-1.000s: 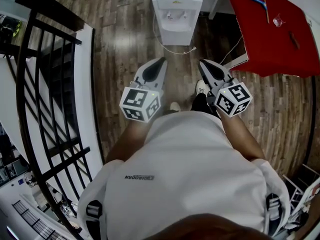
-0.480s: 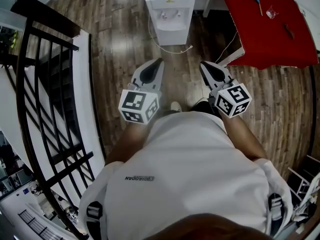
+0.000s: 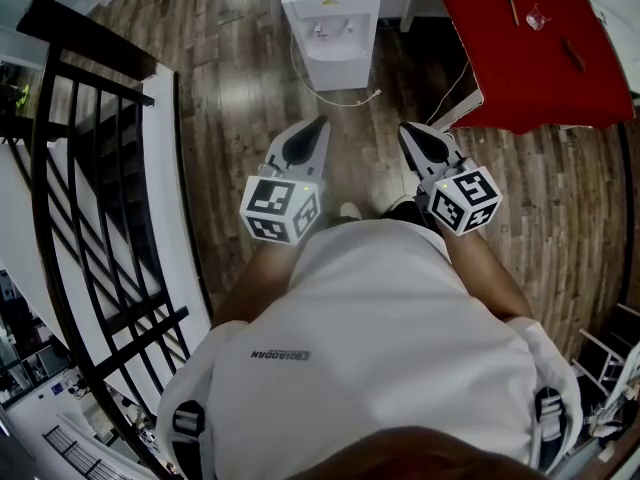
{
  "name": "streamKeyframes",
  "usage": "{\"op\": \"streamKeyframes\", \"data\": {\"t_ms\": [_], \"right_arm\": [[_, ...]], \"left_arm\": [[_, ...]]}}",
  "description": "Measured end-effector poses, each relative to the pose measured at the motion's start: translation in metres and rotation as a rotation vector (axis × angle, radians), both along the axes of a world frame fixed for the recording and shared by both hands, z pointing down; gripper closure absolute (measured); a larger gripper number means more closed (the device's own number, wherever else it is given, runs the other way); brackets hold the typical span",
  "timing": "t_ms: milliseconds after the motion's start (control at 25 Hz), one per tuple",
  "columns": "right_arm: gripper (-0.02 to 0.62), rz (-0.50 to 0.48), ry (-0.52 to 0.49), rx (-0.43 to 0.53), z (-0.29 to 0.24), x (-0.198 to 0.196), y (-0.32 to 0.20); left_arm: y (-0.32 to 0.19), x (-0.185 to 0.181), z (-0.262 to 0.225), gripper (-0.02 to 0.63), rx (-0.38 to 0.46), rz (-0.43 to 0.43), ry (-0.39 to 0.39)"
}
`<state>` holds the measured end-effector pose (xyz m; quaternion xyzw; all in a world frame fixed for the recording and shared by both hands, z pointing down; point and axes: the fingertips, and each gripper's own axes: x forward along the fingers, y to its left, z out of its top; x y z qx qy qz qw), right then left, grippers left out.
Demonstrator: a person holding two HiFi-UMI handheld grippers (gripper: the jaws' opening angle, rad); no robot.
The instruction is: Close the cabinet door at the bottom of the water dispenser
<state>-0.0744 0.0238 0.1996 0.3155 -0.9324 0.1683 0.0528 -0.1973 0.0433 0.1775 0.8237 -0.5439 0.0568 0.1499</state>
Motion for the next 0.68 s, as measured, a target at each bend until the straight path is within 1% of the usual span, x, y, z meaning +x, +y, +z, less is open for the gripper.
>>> {"op": "streamKeyframes", "data": {"t_ms": [280, 680], "right_arm": [[0.574, 0.018, 0.004, 0.0, -0.0025, 0.0112, -0.0083], [0.574, -0.002, 0.009, 0.007, -0.0052, 0.003, -0.0074]], "left_arm": [[-0.0061, 0.0031, -0.0043, 0.611, 0.012, -0.003, 0.005], [-0.0075, -0.002, -0.0087, 0.611, 0.034, -0.015, -0.008]]}}
